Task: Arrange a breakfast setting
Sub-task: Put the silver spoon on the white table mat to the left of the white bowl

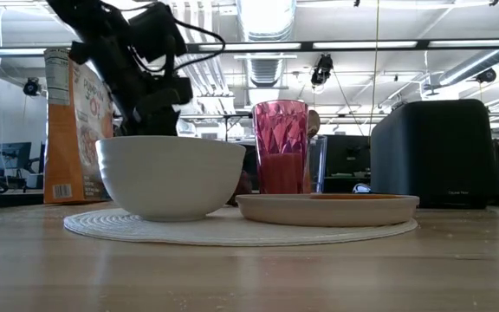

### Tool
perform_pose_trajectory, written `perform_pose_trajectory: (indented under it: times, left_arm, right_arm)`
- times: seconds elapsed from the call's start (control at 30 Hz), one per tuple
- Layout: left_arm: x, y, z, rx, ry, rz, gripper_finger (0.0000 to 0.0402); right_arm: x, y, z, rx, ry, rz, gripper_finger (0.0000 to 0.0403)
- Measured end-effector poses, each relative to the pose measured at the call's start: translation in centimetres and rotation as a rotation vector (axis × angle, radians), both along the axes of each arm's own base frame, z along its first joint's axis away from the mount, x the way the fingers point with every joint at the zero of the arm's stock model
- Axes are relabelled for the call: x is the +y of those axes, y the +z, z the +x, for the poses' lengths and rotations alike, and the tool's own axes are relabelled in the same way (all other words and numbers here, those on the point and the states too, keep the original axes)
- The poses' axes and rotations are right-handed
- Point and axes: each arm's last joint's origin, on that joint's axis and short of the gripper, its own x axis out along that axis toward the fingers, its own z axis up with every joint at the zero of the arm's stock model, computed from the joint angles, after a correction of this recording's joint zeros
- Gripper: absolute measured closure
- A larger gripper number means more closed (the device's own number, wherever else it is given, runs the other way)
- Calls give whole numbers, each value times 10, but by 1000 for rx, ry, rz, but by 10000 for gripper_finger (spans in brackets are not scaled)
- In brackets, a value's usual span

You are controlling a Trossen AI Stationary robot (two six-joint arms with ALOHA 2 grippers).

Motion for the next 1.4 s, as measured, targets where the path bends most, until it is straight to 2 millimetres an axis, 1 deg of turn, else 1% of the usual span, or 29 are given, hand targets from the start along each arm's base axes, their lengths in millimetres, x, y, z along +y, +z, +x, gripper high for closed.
perform_pose_trajectory:
  times: [0.27,0.43,0.6,0.73,0.9,1.1,1.27,1.4]
  left_arm:
    - [-2,26,-12,-86,4,21,112]
    - [-6,47,-29,-138,-4,24,112]
    - [-15,71,-44,-247,-40,30,112]
    - [-26,82,-51,-316,-86,25,112]
    - [-37,89,-52,-370,-136,17,112]
    - [-46,92,-48,-427,-157,-9,112]
    - [-55,91,-48,-429,-196,-21,112]
    - [-58,92,-48,-429,-217,-15,112]
  right_arm:
    - [0,0,0,0,0,0,156]
    - [0,0,0,0,0,0,156]
    - [0,0,0,0,0,0,156]
    - [0,0,0,0,0,0,156]
    - [0,0,0,0,0,0,156]
    - [0,0,0,0,0,0,156]
    - [0,0,0,0,0,0,156]
    - [1,2,1,-19,-1,13,156]
